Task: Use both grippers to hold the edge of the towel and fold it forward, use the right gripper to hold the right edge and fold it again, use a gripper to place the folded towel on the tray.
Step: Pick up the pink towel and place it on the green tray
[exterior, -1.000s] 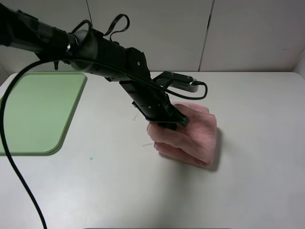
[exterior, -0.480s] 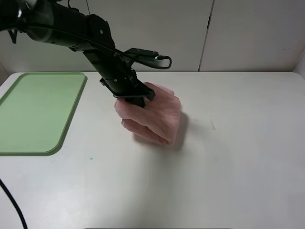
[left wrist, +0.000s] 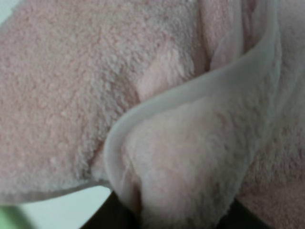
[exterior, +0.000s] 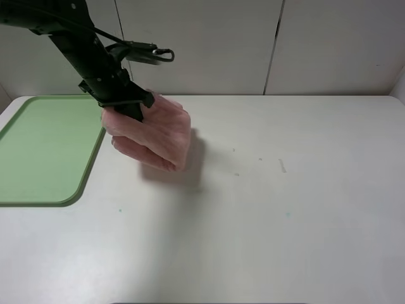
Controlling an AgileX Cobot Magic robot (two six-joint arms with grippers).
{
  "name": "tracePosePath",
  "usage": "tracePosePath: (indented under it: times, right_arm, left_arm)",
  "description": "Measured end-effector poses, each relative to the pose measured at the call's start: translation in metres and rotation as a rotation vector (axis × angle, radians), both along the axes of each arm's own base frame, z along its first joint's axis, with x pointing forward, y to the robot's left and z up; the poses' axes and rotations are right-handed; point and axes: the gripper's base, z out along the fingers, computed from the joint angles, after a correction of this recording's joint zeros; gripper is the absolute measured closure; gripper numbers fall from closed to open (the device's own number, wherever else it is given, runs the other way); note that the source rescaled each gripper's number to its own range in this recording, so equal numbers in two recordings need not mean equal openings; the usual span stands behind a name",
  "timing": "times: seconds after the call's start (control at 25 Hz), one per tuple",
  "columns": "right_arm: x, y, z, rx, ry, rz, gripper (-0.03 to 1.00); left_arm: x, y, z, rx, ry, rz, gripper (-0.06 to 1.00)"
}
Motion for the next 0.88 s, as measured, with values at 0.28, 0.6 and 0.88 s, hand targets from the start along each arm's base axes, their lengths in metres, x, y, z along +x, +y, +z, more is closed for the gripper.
tracePosePath:
  times: [0.28, 0.6, 0.88]
  right_arm:
    - [0.0, 0.0, 0.0, 0.0, 0.0, 0.0, -0.03]
    - [0.0, 0.0, 0.0, 0.0, 0.001, 0.0, -0.03]
    - [0.0, 0.0, 0.0, 0.0, 0.001, 0.0, -0.03]
  left_arm:
    - [0.0, 0.048, 0.035, 0.032, -0.057, 0.088, 0.72]
    - [-0.002, 0.097, 0.048, 0.064, -0.042, 0.187, 0.72]
    - [0.0, 0.133, 0.049, 0.099, -0.055, 0.264, 0.72]
